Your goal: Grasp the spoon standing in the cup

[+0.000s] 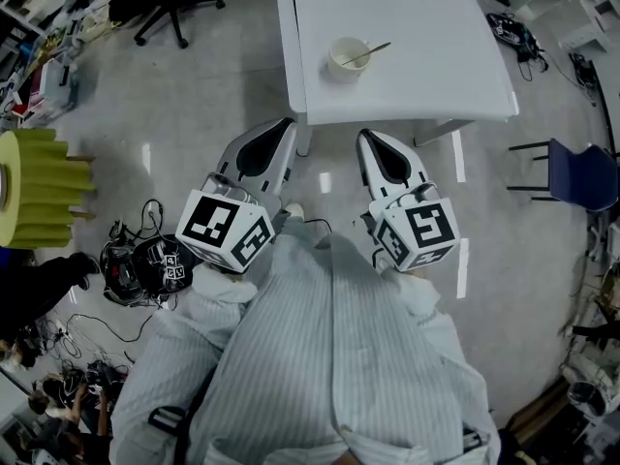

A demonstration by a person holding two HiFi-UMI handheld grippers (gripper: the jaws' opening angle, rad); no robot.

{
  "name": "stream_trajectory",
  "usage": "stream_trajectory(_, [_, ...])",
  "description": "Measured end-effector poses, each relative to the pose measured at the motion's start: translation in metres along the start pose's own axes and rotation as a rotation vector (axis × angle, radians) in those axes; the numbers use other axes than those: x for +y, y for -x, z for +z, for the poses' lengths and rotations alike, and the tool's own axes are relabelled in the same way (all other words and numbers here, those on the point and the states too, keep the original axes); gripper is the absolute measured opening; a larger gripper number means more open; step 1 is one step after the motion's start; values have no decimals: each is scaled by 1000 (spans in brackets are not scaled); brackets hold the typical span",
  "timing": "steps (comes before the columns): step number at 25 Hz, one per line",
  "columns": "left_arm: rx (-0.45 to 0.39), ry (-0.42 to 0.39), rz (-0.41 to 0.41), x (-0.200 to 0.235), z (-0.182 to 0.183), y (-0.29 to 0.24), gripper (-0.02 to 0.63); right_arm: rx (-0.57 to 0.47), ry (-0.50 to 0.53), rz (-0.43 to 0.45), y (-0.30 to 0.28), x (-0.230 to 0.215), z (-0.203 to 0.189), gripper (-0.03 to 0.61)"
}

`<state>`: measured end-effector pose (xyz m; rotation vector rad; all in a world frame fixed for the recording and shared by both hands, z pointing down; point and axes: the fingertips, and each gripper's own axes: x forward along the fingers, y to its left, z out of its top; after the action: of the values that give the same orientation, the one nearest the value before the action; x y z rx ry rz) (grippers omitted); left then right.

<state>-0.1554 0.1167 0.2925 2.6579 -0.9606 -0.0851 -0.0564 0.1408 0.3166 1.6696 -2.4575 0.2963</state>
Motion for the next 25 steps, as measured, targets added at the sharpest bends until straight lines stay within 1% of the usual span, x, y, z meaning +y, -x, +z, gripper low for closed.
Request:
stream_trajectory(8, [41,10,-17,20,-8,-10,8,13,-19,-42,-19,-10,-2,8])
stream_trajectory(14, [57,7,-28,32,-13,-33,8,19,-27,-58,-37,-32,-6,9])
stream_trajectory(19, [54,1,-18,52,-7,-70,8,28,-23,-50,-67,-62,-1,9])
stream_trajectory(25, [42,-7,4,64,5,-136,8,23,-22,-22,-105,-121,15,8])
